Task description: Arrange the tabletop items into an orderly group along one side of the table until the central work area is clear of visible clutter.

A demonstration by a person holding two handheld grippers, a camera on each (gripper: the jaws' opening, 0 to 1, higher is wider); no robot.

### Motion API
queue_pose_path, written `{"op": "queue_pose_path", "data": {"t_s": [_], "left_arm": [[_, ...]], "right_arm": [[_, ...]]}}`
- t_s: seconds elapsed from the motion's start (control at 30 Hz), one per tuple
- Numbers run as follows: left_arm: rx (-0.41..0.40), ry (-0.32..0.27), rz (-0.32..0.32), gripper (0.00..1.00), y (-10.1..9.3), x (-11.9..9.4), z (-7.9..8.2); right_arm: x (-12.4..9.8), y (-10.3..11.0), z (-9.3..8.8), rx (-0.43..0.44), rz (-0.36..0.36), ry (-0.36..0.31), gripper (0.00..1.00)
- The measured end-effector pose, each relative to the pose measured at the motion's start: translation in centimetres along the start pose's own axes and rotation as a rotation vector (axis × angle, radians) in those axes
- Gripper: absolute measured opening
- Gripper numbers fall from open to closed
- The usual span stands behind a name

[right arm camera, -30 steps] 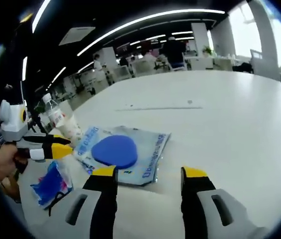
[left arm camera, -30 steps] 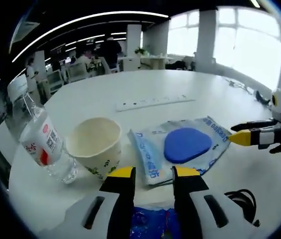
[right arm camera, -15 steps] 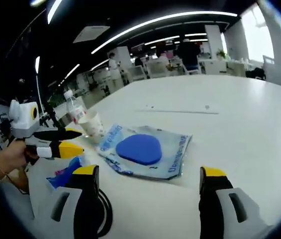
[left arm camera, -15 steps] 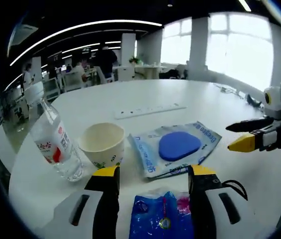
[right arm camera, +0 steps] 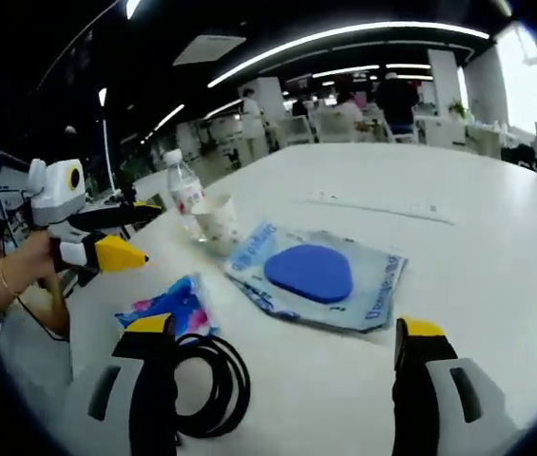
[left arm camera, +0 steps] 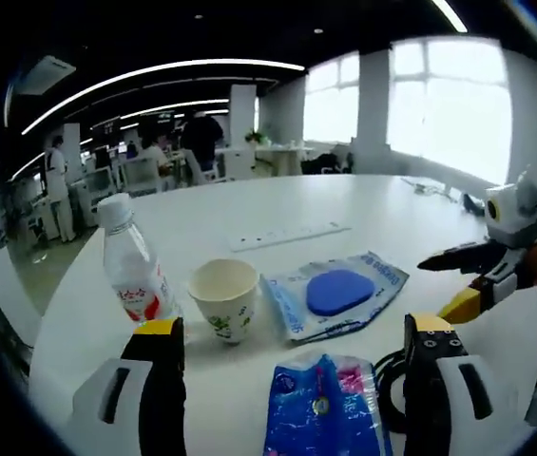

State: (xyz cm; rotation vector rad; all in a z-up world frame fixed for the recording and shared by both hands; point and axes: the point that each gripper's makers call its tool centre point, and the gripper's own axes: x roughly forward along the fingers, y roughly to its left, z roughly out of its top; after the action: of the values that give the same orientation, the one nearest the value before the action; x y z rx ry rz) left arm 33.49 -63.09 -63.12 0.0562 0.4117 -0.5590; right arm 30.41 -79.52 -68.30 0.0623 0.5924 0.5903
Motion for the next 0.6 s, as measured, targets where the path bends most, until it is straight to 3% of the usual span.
{"op": "queue_pose_path", "data": {"t_s": [0.23,0.6], "left_arm": [[0.034,0.018,-0.013,1.0,0.2,-1.4,0.0],[0.078,0.023,-0.018,1.0,0.6,-3.7,-0.2]], "right_arm": [[0.5,1.7,-0.5,-0.019,0.06,0.021,0.92],[2.5,4.7,-0.4,-0.124,0.16,0.031,0.82]]}}
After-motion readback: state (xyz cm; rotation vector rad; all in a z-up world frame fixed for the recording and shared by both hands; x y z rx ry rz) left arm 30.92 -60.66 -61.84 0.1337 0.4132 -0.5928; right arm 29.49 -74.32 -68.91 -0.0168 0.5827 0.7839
